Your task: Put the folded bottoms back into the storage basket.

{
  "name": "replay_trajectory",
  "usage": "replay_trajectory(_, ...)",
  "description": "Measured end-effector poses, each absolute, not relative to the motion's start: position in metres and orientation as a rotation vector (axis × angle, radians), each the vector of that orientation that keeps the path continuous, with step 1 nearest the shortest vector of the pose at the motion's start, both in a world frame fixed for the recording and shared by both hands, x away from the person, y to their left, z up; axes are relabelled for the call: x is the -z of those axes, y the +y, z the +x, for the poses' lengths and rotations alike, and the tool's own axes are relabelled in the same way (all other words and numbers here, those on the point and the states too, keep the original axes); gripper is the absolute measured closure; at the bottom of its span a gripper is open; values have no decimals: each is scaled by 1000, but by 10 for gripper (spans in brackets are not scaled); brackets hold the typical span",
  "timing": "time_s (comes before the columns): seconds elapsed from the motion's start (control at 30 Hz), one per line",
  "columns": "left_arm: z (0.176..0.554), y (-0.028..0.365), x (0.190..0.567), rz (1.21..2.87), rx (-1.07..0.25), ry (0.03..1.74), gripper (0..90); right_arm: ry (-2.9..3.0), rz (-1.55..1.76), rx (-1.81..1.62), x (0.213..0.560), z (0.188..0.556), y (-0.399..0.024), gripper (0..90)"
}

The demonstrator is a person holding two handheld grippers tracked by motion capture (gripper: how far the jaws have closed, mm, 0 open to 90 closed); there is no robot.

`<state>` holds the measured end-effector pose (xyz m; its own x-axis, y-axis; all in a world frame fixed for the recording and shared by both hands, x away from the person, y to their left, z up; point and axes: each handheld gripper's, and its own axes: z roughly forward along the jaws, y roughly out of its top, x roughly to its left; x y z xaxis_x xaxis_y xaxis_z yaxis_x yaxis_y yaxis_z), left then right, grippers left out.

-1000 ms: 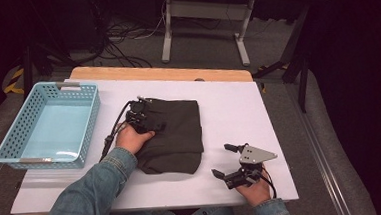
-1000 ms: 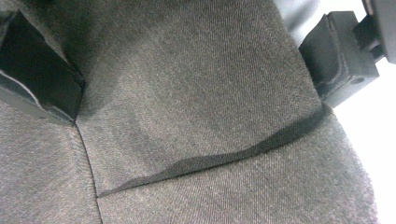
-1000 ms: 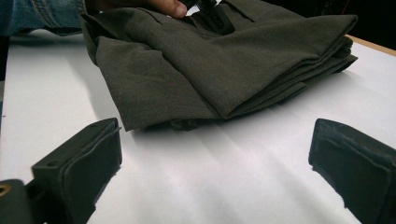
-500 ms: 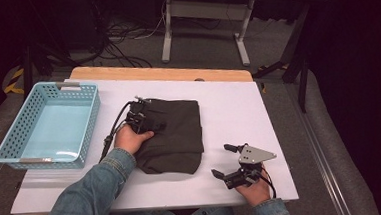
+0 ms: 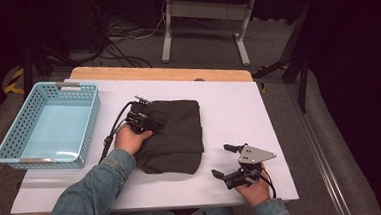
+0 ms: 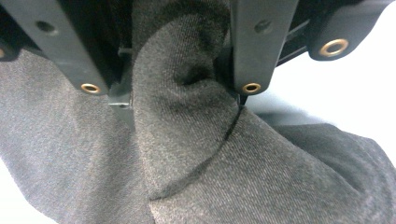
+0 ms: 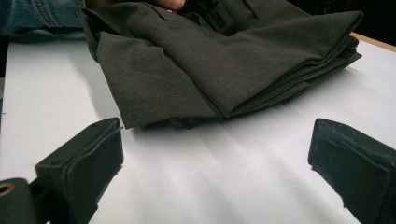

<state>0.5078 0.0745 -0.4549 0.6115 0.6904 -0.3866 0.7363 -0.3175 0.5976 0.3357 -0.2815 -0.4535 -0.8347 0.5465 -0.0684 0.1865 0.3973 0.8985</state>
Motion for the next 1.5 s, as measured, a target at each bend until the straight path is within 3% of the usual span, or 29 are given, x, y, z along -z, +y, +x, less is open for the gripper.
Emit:
replay_trajectory(0.7,502,79,438,2053,29,1055,698,2275,642,-1402,453,334,-283,39)
replay_trajectory(1.17,493,79,407,2032,19,971,709,2236,656,-1422,452,334,-287,78)
replay_trajectory(1.5,487,81,388,2020,12,922,711,2224,673,-1421,452,335,-288,55)
